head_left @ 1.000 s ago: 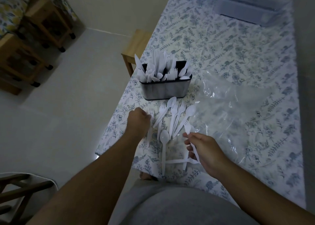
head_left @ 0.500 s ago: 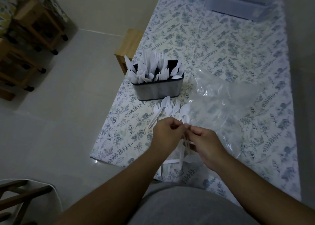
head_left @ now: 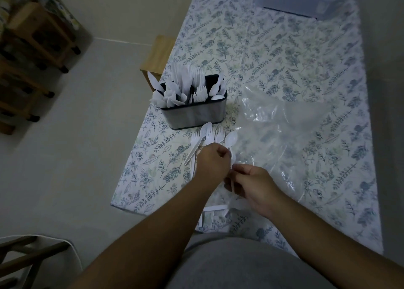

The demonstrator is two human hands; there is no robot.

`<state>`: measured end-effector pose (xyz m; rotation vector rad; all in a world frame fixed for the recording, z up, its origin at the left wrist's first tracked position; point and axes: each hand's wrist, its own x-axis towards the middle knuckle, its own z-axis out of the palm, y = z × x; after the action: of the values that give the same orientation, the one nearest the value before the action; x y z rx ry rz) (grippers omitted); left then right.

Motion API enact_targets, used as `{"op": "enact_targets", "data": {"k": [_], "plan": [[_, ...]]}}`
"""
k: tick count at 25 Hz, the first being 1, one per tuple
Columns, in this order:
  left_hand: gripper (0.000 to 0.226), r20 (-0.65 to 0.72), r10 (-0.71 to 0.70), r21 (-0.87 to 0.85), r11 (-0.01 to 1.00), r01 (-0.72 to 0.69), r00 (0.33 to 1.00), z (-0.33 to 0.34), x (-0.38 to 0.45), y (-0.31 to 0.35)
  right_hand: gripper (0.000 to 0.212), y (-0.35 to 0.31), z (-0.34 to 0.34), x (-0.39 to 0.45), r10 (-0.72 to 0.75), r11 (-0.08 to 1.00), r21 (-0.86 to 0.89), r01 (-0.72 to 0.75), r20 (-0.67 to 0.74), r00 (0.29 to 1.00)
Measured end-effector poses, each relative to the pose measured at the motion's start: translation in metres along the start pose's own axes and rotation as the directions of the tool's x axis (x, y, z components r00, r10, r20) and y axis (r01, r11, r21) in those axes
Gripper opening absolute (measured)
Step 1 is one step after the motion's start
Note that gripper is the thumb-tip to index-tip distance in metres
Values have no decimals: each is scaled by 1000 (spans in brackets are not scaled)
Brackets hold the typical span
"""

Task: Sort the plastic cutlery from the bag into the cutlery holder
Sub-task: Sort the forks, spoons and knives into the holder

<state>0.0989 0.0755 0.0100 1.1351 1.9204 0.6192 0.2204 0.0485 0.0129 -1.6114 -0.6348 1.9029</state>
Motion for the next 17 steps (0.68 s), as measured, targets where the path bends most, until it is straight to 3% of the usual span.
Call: {"op": "enact_targets", "data": {"k": [3, 6, 8, 11, 15, 17], "plan": [[8, 69, -175, -364, 912, 189, 982, 3, -5, -6, 9, -2, -3, 4, -48, 998, -29, 48, -2, 999], [13, 337, -223, -643, 655, 397, 915, -8, -12, -15, 13, -1, -8, 7, -90, 994, -68, 89, -12, 996], [15, 382, -200, -681, 599, 421, 902, -15, -13, -18, 17, -1, -6, 6, -115, 991, -67, 116, 14, 993], [18, 255, -303, -719, 575, 390, 918, -24, -7, -24, 17, -4, -6, 4, -139, 990, -5, 139, 5, 990], [20, 321, -324, -866, 280, 414, 890, -26, -4, -11, 24, -4, 0, -4, -93, 995, -10, 95, 119, 989], [21, 346, -314, -842, 312, 440, 884, -19, -10, -3, 22, -4, 5, -8, -86, 996, 23, 84, 160, 983]]}}
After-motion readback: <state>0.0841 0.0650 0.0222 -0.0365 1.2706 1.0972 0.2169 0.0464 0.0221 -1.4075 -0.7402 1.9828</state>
